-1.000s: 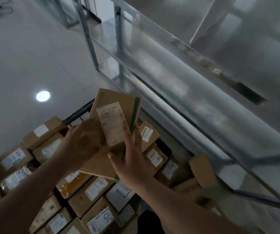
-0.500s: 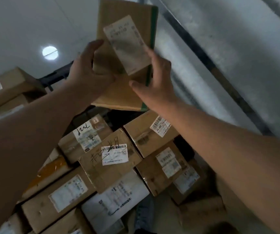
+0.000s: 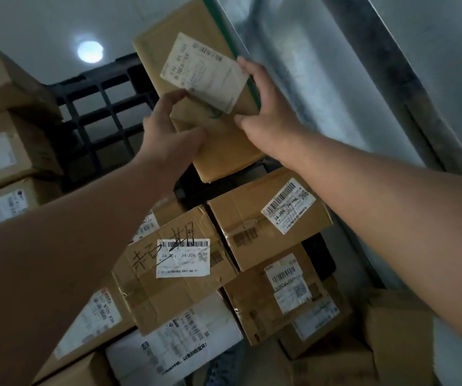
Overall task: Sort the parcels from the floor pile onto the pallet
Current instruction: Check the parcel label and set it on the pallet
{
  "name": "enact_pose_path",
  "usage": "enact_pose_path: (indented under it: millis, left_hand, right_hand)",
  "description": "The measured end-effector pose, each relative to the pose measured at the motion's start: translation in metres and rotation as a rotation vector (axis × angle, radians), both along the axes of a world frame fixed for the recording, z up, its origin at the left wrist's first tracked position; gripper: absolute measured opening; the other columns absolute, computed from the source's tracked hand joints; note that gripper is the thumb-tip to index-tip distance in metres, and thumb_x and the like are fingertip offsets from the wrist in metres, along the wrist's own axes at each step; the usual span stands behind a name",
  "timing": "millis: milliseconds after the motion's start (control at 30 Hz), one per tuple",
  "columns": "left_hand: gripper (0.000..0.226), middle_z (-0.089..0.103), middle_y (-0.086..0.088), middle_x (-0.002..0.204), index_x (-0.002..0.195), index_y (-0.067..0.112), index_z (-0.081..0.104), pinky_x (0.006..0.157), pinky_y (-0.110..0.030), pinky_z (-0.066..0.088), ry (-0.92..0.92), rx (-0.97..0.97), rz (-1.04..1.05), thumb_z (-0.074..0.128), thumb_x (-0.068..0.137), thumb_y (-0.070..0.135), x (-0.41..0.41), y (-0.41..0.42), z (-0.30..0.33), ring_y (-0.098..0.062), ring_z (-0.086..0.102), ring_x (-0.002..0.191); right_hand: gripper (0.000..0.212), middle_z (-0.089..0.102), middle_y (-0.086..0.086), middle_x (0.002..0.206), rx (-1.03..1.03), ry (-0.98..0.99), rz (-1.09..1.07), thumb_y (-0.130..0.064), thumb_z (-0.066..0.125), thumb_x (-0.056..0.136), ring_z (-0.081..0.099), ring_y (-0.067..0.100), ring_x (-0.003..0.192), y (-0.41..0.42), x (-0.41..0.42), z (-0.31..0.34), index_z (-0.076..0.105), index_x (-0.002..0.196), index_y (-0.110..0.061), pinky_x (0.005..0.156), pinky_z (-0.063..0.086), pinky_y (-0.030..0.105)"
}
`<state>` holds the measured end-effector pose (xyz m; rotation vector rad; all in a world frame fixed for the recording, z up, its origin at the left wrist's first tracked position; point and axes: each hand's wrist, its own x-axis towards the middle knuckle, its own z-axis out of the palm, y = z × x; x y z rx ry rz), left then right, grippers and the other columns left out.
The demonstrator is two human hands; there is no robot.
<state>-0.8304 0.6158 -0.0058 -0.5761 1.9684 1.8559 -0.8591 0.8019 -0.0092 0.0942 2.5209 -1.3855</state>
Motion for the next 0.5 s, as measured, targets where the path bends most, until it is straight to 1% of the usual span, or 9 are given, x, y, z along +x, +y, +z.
enact_pose_path:
  millis: [100, 133, 200, 233, 267, 333, 367, 433, 500]
  left_hand:
    - [0.076, 0.045, -0.008, 0.145, 0.137, 0.041, 0.054, 0.096, -0.046, 0.058, -0.032, 0.025, 0.010, 0.072, 0.067, 0.016, 0.006, 0.007, -0.014, -0.031, 0.059, 0.122]
    - [0.074, 0.045, -0.009, 0.145, 0.136, 0.041, 0.055, 0.097, -0.046, 0.058, -0.044, 0.042, 0.019, 0.071, 0.067, 0.016, 0.006, 0.010, -0.019, -0.031, 0.059, 0.122]
    - [0.069, 0.046, -0.010, 0.145, 0.134, 0.040, 0.057, 0.096, -0.046, 0.058, -0.067, 0.067, 0.027, 0.071, 0.070, 0.017, 0.006, 0.014, -0.028, -0.031, 0.060, 0.122]
    - [0.067, 0.046, -0.010, 0.145, 0.133, 0.039, 0.057, 0.096, -0.046, 0.058, -0.076, 0.071, 0.023, 0.071, 0.072, 0.018, 0.006, 0.015, -0.033, -0.031, 0.060, 0.121]
    - [0.065, 0.046, -0.010, 0.145, 0.132, 0.039, 0.057, 0.095, -0.045, 0.059, -0.086, 0.073, 0.014, 0.072, 0.073, 0.019, 0.005, 0.015, -0.037, -0.030, 0.061, 0.120]
    - [0.062, 0.046, -0.009, 0.146, 0.132, 0.037, 0.056, 0.091, -0.043, 0.061, -0.105, 0.073, -0.014, 0.074, 0.076, 0.018, 0.004, 0.016, -0.047, -0.028, 0.064, 0.116]
    - [0.061, 0.046, -0.009, 0.146, 0.134, 0.035, 0.056, 0.087, -0.039, 0.062, -0.108, 0.065, -0.029, 0.074, 0.079, 0.017, 0.004, 0.016, -0.053, -0.026, 0.066, 0.112]
    - [0.057, 0.049, -0.008, 0.144, 0.136, 0.033, 0.055, 0.078, -0.032, 0.061, -0.115, 0.036, -0.059, 0.074, 0.085, 0.014, 0.004, 0.017, -0.064, -0.021, 0.069, 0.106]
    - [0.054, 0.054, -0.007, 0.139, 0.135, 0.032, 0.056, 0.074, -0.028, 0.059, -0.121, 0.014, -0.088, 0.074, 0.087, 0.015, 0.003, 0.019, -0.075, -0.020, 0.069, 0.104]
  right_hand:
    - [0.088, 0.030, -0.005, 0.166, 0.031, -0.062, 0.040, 0.002, 0.062, 0.094, 0.033, 0.020, 0.149, 0.008, -0.001, -0.019, 0.026, 0.161, -0.043, 0.118, 0.043, 0.047]
    - [0.089, 0.030, -0.004, 0.166, 0.043, -0.084, 0.046, 0.002, 0.061, 0.094, 0.033, 0.021, 0.148, 0.010, -0.002, -0.025, 0.025, 0.160, -0.045, 0.115, 0.045, 0.044]
    - [0.092, 0.030, -0.004, 0.166, 0.084, -0.111, 0.047, 0.005, 0.059, 0.093, 0.033, 0.021, 0.147, 0.011, -0.004, -0.037, 0.025, 0.160, -0.046, 0.105, 0.047, 0.031]
    - [0.093, 0.030, -0.004, 0.166, 0.103, -0.121, 0.047, 0.007, 0.058, 0.091, 0.032, 0.020, 0.147, 0.010, -0.004, -0.043, 0.025, 0.160, -0.046, 0.101, 0.043, 0.026]
    - [0.094, 0.029, -0.003, 0.166, 0.115, -0.132, 0.045, 0.008, 0.057, 0.091, 0.031, 0.020, 0.148, 0.010, -0.004, -0.048, 0.025, 0.161, -0.045, 0.101, 0.040, 0.025]
    - [0.095, 0.030, -0.002, 0.166, 0.125, -0.158, 0.044, 0.011, 0.056, 0.089, 0.030, 0.018, 0.146, 0.010, -0.003, -0.058, 0.026, 0.162, -0.042, 0.103, 0.036, 0.026]
    - [0.094, 0.030, -0.002, 0.166, 0.130, -0.171, 0.044, 0.011, 0.055, 0.089, 0.031, 0.015, 0.142, 0.011, -0.003, -0.063, 0.026, 0.162, -0.040, 0.101, 0.035, 0.023]
    - [0.092, 0.032, -0.001, 0.164, 0.143, -0.197, 0.043, 0.011, 0.053, 0.088, 0.032, 0.010, 0.133, 0.012, -0.001, -0.072, 0.026, 0.163, -0.036, 0.092, 0.034, 0.013]
    - [0.091, 0.032, -0.001, 0.164, 0.158, -0.213, 0.037, 0.012, 0.052, 0.088, 0.034, 0.011, 0.135, 0.013, -0.001, -0.079, 0.026, 0.164, -0.032, 0.080, 0.028, 0.004]
